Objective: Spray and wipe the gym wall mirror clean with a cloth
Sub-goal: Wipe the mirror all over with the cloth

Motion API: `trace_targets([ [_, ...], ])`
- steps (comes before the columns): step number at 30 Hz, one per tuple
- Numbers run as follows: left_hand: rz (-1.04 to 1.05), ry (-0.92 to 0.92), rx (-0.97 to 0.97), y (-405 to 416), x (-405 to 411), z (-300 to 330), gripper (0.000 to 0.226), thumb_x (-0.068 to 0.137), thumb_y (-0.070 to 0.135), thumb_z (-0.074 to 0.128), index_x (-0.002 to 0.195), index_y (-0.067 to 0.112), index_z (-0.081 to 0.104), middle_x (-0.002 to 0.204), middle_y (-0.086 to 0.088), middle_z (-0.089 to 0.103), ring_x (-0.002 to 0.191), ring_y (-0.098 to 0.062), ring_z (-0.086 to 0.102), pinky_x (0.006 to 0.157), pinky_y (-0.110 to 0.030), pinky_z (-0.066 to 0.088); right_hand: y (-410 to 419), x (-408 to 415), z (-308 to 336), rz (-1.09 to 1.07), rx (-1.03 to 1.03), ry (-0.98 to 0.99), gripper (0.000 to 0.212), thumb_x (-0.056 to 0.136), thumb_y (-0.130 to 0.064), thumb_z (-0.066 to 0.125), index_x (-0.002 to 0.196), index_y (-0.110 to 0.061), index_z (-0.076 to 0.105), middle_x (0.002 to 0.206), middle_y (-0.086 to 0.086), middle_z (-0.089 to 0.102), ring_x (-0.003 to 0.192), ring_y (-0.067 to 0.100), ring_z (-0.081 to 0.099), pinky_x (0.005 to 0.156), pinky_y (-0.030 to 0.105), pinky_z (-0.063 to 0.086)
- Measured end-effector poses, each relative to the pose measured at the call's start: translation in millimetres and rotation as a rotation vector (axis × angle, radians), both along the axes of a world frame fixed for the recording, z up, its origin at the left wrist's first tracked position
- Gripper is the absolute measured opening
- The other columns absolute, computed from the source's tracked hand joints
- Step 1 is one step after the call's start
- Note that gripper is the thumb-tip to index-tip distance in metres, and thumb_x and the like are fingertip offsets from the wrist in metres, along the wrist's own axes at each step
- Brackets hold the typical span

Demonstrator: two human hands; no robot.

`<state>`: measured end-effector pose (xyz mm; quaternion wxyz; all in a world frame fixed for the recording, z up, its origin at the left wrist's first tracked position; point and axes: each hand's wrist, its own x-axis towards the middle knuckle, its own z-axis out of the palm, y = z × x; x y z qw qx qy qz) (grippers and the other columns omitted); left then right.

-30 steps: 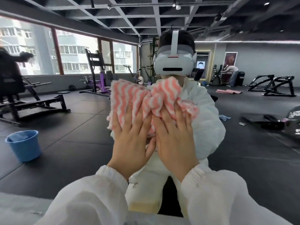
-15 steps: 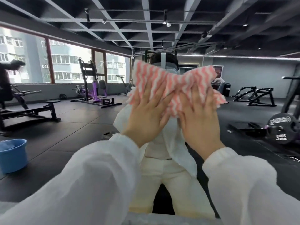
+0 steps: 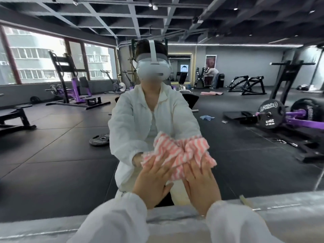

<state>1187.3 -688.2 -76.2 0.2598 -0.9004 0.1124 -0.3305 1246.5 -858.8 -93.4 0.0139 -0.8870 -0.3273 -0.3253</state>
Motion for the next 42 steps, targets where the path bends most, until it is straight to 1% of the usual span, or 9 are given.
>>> trace_targets([
  [3, -0.053, -0.175, -0.06, -7.3, 13.9, 61.7, 0.055, 0.089, 0.039, 0.032, 0.135, 0.017, 0.052, 0.143, -0.008, 0.045, 0.134, -0.032, 0.027, 0.107, -0.048, 0.018, 5.0, 19.4, 55.7, -0.029, -0.039, -0.069, 0.063, 0.096, -0.029, -0.012, 0.151, -0.012, 0.013, 0.157, 0.02, 0.006, 0.142, 0.048, 0.0, 0.11, 0.064, 0.006],
  [8, -0.093, -0.294, -0.146, -18.1, 40.9, 125.3, 0.055, 0.094, 0.039, 0.036, 0.144, 0.015, 0.037, 0.149, -0.013, 0.035, 0.139, -0.033, 0.015, 0.113, -0.051, 0.007, 17.6, 22.3, 137.0, -0.027, 0.3, -0.238, 0.055, 0.095, -0.023, 0.024, 0.144, 0.001, 0.032, 0.152, 0.021, 0.027, 0.139, 0.047, 0.022, 0.115, 0.056, 0.012],
  [12, -0.119, -0.252, -0.144, -19.1, 39.6, 101.6, 0.059, 0.091, 0.042, 0.036, 0.144, 0.016, 0.033, 0.15, -0.014, 0.033, 0.139, -0.036, 0.014, 0.114, -0.05, 0.003, 11.2, 32.0, 100.9, -0.084, 0.125, -0.211, 0.058, 0.099, -0.028, 0.009, 0.15, -0.002, 0.017, 0.157, 0.018, 0.011, 0.146, 0.037, 0.003, 0.116, 0.05, -0.011],
  [17, -0.09, 0.008, -0.026, -22.8, 27.2, 24.1, 0.064, 0.082, 0.045, 0.037, 0.139, 0.018, 0.045, 0.148, -0.01, 0.035, 0.136, -0.035, 0.022, 0.11, -0.052, 0.011, -5.9, 21.5, -3.7, -0.16, -0.02, -0.057, 0.06, 0.097, -0.031, 0.013, 0.148, -0.002, 0.025, 0.152, 0.021, 0.024, 0.142, 0.039, 0.019, 0.113, 0.049, -0.014],
  [21, 0.06, 0.389, 0.124, -26.7, 8.5, -36.1, 0.066, 0.076, 0.056, 0.059, 0.134, 0.025, 0.052, 0.144, -0.003, 0.046, 0.137, -0.032, 0.024, 0.113, -0.049, -0.009, -20.5, 0.6, -80.4, -0.142, -0.002, 0.151, 0.055, 0.09, -0.036, 0.024, 0.131, -0.001, 0.037, 0.129, 0.017, 0.038, 0.117, 0.041, 0.035, 0.109, 0.046, 0.016],
  [27, 0.14, 0.7, 0.209, -38.5, -6.1, -85.5, 0.061, 0.101, 0.047, 0.02, 0.151, 0.021, -0.002, 0.158, -0.001, -0.012, 0.142, -0.028, -0.021, 0.077, -0.039, -0.049, -37.2, -16.9, -138.7, -0.108, -0.053, 0.248, 0.071, 0.1, -0.039, 0.009, 0.108, -0.007, 0.071, 0.111, 0.012, 0.067, 0.115, 0.038, 0.039, 0.111, 0.04, 0.008],
  [32, 0.172, 0.769, 0.122, -41.8, -4.5, -110.8, 0.062, 0.1, 0.049, 0.025, 0.152, 0.021, 0.005, 0.159, 0.0, -0.008, 0.143, -0.025, -0.021, 0.09, -0.042, -0.042, -40.9, -21.9, -155.5, -0.083, -0.163, 0.457, 0.058, 0.091, -0.05, 0.028, 0.115, -0.017, 0.07, 0.124, 0.007, 0.062, 0.119, 0.037, 0.055, 0.114, 0.038, 0.006],
  [38, 0.207, 0.746, 0.099, -48.9, -6.5, -121.0, 0.062, 0.099, 0.052, 0.02, 0.152, 0.021, 0.008, 0.159, 0.0, -0.002, 0.144, -0.024, -0.015, 0.096, -0.042, -0.035, -35.7, -26.8, -156.3, -0.102, -0.151, 0.518, 0.075, 0.097, -0.054, 0.006, 0.12, -0.017, 0.066, 0.134, 0.007, 0.056, 0.128, 0.033, 0.047, 0.117, 0.033, -0.002],
  [42, 0.129, 0.521, 0.022, -30.5, -10.3, -105.5, 0.058, 0.086, 0.047, 0.025, 0.123, 0.025, 0.064, 0.136, -0.001, 0.053, 0.138, -0.028, 0.029, 0.115, -0.046, -0.016, -25.7, -21.2, -133.2, -0.072, 0.034, 0.331, 0.067, 0.099, -0.047, 0.002, 0.144, -0.01, 0.034, 0.158, 0.013, 0.014, 0.138, 0.037, 0.026, 0.112, 0.039, 0.024],
])
